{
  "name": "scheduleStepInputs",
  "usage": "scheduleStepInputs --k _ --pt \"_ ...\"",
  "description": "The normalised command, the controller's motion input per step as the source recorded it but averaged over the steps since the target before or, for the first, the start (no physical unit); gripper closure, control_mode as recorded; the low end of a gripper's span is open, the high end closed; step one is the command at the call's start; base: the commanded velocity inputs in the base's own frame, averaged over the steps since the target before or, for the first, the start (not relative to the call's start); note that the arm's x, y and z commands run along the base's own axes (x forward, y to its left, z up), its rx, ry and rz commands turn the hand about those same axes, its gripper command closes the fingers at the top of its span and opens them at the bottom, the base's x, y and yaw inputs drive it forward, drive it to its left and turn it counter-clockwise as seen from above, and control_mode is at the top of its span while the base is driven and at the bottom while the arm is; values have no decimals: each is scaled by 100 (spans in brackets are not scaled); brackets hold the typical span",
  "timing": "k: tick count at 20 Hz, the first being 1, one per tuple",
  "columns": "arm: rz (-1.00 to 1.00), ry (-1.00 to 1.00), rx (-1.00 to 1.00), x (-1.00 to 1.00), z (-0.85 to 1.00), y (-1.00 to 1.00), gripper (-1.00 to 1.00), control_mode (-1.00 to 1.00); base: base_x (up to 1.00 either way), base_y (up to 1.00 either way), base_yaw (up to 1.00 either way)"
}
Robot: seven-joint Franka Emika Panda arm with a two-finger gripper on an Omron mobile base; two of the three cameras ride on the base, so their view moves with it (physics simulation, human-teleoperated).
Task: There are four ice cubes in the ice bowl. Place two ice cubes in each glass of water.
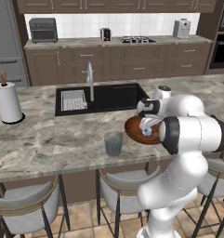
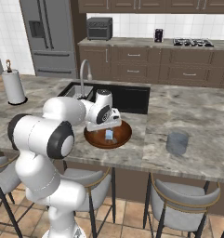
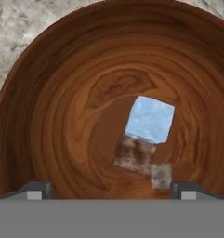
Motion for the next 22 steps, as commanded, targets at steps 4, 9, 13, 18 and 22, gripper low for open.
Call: scheduleStepInputs --k 4,9,13,18,22 --pt "-9 0 0 14 0 -1 -100 -100 0 0 0" --pt "-13 0 0 3 -2 -7 -100 -100 0 0 0" --pt "-14 0 2 0 -7 -12 -100 -100 0 0 0" --pt "-11 0 3 4 -12 -9 -100 -100 0 0 0" --pt "-2 0 2 11 -10 0 -100 -100 0 0 0"
